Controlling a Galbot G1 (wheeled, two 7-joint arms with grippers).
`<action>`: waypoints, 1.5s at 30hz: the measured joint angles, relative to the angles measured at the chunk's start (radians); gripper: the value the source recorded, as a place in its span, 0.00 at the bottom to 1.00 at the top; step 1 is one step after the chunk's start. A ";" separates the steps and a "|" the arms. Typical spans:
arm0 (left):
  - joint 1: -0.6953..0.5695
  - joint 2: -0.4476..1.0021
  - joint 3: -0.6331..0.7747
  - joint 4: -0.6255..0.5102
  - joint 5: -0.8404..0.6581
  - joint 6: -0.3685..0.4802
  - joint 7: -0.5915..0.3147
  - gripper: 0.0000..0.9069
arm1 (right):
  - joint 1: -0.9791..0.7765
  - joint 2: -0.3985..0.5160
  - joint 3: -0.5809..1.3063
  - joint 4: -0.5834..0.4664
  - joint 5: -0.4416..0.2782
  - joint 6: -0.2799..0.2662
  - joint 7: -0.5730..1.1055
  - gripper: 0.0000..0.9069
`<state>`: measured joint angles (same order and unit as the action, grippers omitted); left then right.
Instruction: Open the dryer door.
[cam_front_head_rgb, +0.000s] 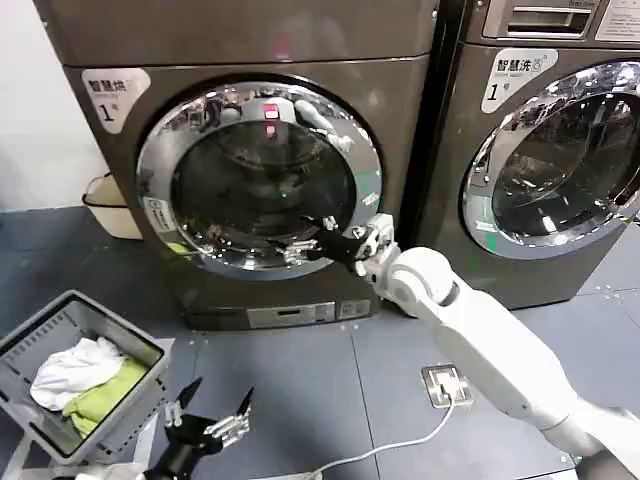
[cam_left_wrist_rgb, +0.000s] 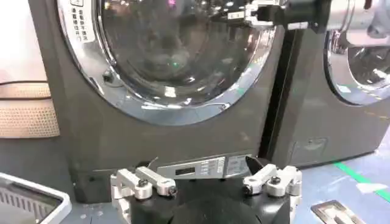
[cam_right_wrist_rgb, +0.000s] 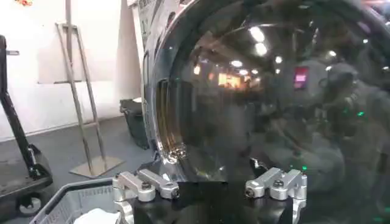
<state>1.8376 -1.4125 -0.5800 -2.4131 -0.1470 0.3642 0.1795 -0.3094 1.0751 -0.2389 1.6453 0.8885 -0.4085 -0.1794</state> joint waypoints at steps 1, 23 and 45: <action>0.000 0.000 0.000 0.000 0.000 0.000 0.000 1.00 | 0.005 0.005 -0.004 -0.004 0.000 0.000 -0.001 1.00; -0.002 0.000 -0.005 -0.001 -0.003 0.001 0.000 1.00 | 0.099 0.105 -0.079 -0.107 -0.003 0.001 -0.008 1.00; -0.009 0.002 -0.008 -0.001 -0.007 0.003 -0.001 1.00 | 0.145 0.255 -0.138 -0.204 -0.042 0.002 0.070 1.00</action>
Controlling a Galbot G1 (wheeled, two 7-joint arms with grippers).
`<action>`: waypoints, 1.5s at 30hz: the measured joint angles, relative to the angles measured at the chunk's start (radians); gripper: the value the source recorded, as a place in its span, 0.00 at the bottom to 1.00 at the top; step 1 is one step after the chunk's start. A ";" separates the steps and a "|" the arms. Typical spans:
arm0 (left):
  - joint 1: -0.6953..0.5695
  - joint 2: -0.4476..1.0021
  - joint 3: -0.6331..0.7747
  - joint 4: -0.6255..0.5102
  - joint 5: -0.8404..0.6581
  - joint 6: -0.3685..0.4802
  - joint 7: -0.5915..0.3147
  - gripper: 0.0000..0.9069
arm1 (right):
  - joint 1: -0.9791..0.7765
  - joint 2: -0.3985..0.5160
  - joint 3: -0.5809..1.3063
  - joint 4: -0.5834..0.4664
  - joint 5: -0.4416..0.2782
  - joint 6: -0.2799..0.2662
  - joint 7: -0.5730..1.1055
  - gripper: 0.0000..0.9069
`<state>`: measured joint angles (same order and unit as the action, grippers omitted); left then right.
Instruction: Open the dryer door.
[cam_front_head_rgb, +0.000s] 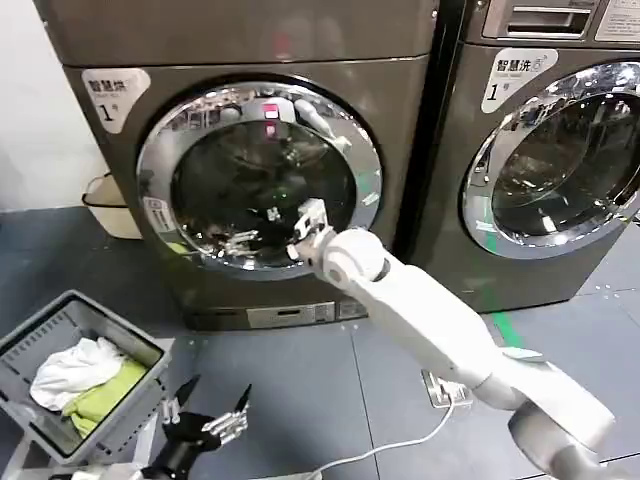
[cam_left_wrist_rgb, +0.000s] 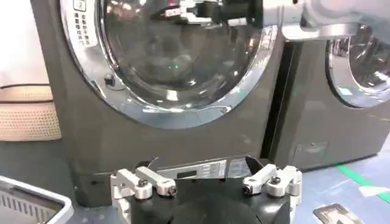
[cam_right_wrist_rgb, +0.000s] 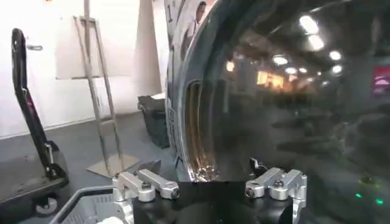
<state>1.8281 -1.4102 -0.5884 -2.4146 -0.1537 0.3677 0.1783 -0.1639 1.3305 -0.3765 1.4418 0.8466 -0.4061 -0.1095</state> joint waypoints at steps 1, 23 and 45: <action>-0.001 0.000 0.000 0.001 0.000 0.000 0.000 1.00 | 0.002 0.006 -0.002 -0.005 -0.003 0.000 0.000 1.00; -0.002 0.000 0.009 0.005 0.000 0.001 0.000 1.00 | 0.061 0.113 -0.026 -0.146 -0.032 0.011 -0.038 1.00; -0.002 0.003 0.008 -0.002 -0.001 0.002 0.000 1.00 | 0.115 0.231 -0.032 -0.304 -0.064 0.029 -0.079 1.00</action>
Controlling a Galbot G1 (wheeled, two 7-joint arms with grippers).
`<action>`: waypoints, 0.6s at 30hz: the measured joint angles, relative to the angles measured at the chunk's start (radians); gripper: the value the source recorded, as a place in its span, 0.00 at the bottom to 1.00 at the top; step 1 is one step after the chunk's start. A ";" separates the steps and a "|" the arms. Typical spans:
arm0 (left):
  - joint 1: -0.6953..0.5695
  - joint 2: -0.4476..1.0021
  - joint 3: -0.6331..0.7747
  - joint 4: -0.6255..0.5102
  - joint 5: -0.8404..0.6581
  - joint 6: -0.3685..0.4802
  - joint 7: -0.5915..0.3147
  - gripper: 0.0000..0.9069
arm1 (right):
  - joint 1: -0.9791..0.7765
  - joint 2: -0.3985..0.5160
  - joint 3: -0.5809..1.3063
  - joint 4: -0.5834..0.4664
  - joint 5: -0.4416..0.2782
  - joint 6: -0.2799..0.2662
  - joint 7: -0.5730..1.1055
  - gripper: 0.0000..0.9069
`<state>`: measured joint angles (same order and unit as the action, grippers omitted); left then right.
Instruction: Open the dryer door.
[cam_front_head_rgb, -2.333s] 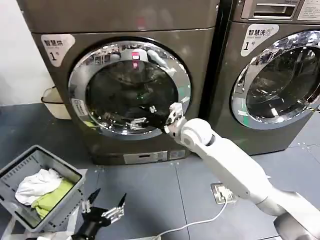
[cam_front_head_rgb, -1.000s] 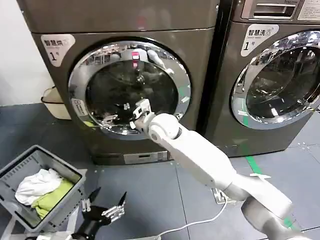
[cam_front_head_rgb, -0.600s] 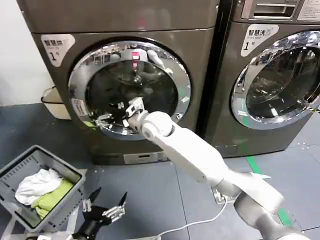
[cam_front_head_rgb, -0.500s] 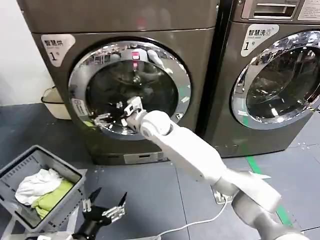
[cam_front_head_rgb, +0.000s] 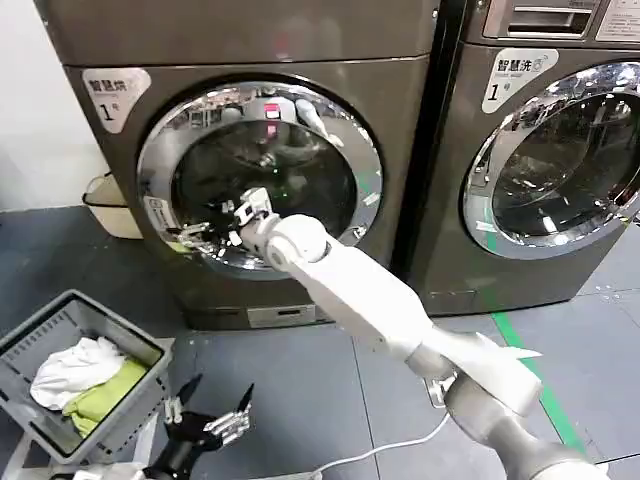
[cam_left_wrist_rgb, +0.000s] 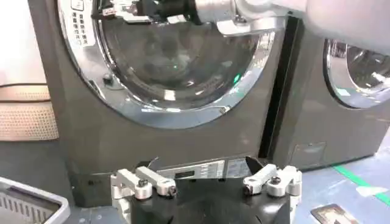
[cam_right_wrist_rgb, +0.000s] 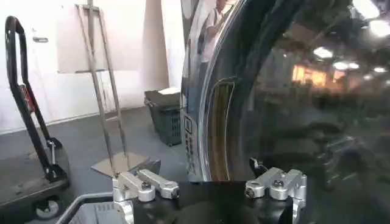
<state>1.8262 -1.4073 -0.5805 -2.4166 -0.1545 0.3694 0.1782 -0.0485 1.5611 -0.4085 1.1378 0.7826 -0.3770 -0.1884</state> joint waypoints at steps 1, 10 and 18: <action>0.000 0.000 0.000 0.000 0.000 0.000 0.000 1.00 | 0.001 0.004 0.000 -0.005 -0.001 0.000 0.000 1.00; -0.003 0.002 0.000 0.000 -0.003 0.000 0.000 1.00 | 0.011 0.044 -0.006 -0.036 -0.004 0.002 -0.001 1.00; -0.005 0.003 -0.001 -0.001 -0.006 0.000 0.000 1.00 | 0.021 0.048 -0.007 -0.066 -0.016 0.006 -0.010 1.00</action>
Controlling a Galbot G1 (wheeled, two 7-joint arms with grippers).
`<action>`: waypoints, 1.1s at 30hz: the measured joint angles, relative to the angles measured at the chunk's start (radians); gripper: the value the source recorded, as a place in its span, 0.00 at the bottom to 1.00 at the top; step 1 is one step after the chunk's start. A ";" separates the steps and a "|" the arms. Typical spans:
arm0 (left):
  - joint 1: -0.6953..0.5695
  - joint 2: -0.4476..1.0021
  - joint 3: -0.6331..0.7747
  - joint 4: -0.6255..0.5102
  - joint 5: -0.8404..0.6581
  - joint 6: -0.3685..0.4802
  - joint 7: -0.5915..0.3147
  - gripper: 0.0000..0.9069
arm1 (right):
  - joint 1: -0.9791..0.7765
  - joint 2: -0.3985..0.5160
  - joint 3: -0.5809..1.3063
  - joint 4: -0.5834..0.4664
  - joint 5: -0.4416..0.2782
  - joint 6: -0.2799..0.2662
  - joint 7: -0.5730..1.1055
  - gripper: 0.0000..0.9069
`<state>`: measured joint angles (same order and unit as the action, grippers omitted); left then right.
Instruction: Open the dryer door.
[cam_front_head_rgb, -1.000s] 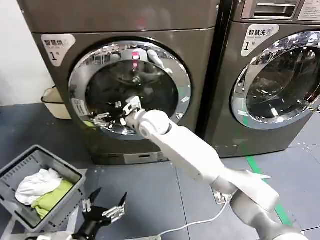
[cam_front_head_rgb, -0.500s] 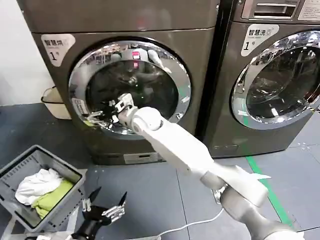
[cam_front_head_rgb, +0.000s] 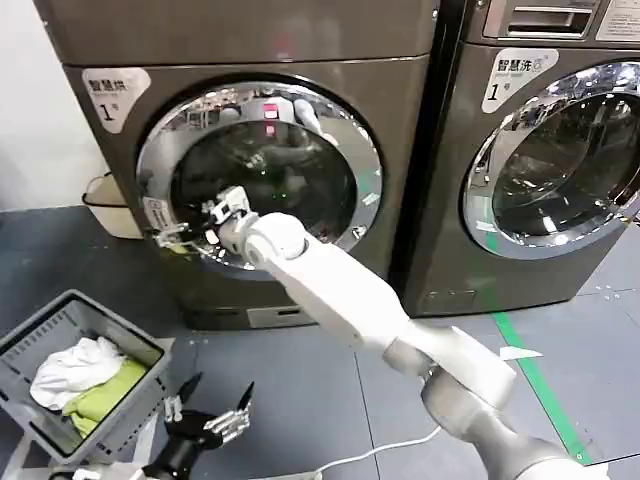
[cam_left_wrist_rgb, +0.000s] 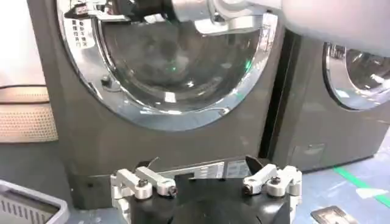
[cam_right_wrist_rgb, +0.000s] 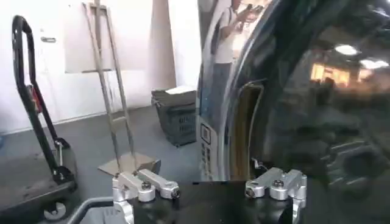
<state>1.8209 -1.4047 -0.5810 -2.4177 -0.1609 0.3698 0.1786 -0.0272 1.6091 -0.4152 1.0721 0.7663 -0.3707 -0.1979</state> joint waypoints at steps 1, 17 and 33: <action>0.000 0.000 0.000 0.000 -0.001 0.000 0.000 1.00 | 0.001 0.000 0.000 -0.005 -0.004 0.001 -0.004 1.00; 0.000 0.002 -0.008 -0.012 -0.012 0.002 0.000 1.00 | 0.008 0.000 -0.012 -0.022 -0.012 0.002 -0.045 1.00; -0.004 0.001 -0.010 -0.014 -0.015 0.006 0.000 1.00 | 0.001 0.000 -0.026 0.005 -0.060 -0.027 0.048 1.00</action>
<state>1.8165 -1.4032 -0.5913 -2.4315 -0.1761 0.3755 0.1784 -0.0266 1.6093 -0.4407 1.0769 0.7062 -0.3974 -0.1498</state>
